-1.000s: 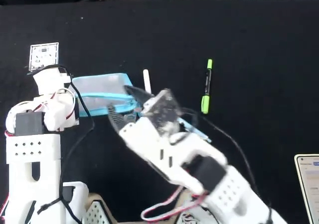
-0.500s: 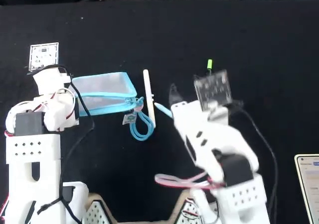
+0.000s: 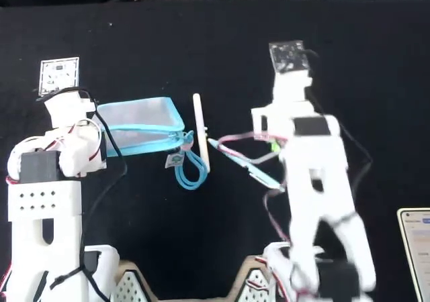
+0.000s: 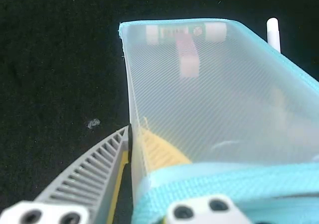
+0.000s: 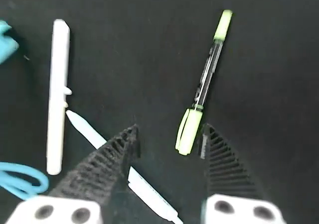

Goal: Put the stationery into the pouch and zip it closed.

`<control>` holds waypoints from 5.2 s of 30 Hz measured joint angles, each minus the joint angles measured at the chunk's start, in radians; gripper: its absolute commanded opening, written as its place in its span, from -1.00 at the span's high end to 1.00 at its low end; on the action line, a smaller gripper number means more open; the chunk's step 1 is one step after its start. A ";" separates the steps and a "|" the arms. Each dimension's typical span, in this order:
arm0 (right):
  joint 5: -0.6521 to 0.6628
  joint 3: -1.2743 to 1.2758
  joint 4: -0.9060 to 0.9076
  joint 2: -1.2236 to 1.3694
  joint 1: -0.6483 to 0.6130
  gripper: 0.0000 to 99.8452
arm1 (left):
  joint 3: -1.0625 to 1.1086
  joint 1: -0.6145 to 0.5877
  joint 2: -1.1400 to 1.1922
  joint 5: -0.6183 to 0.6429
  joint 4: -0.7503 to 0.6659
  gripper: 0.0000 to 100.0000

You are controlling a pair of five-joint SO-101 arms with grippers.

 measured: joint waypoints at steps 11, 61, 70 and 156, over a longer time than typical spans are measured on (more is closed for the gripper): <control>0.015 -0.284 0.012 0.548 0.057 0.62 | 0.000 0.000 0.000 0.000 0.000 0.94; 0.585 0.083 -0.140 0.459 -0.160 0.98 | 0.041 0.000 0.000 0.000 -0.072 0.94; 0.559 -0.071 0.137 0.482 0.014 0.84 | 0.041 0.000 0.000 0.000 -0.072 0.94; 0.112 0.462 -0.723 -1.043 -0.833 0.98 | 0.041 0.000 0.000 0.000 -0.072 0.94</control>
